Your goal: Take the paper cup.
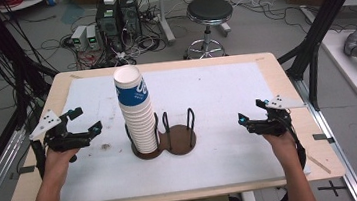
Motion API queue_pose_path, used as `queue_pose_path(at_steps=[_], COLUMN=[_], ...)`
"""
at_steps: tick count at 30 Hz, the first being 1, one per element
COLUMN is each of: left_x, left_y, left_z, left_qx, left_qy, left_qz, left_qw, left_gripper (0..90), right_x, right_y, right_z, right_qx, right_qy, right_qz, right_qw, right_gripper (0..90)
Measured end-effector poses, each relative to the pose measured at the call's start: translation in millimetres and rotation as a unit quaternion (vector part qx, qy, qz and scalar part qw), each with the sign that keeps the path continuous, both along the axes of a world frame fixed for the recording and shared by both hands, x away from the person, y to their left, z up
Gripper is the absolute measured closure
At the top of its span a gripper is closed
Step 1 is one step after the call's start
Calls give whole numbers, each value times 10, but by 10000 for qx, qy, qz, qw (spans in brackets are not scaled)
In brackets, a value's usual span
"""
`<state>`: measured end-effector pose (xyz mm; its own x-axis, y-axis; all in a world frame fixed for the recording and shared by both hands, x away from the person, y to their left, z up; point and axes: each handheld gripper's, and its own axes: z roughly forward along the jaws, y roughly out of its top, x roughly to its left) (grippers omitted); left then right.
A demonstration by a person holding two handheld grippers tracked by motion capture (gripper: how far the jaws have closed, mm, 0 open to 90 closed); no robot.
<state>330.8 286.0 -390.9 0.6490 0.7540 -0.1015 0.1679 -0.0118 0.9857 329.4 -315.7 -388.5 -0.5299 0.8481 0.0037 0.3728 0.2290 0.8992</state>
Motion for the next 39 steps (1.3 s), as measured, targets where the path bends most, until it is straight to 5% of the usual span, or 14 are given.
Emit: queue_pose_path(at_steps=[22, 32, 39], left_x=[110, 90, 103], left_y=[-93, -94, -85], left_z=[-24, -6, -15], left_qx=[58, 32, 52], left_qy=[190, 168, 221], left_qz=[-4, -77, -61], left_qw=[9998, 9998, 9997], left_gripper=[23, 23, 23], right_x=[-158, -217, -197], right_y=[-134, 25, 247], right_z=[65, 213, 326], right_qx=[427, 618, 617], right_qy=[74, 69, 33], right_qz=[-67, 246, 774], right_qw=[9990, 9978, 9951], right_gripper=[128, 128, 128])
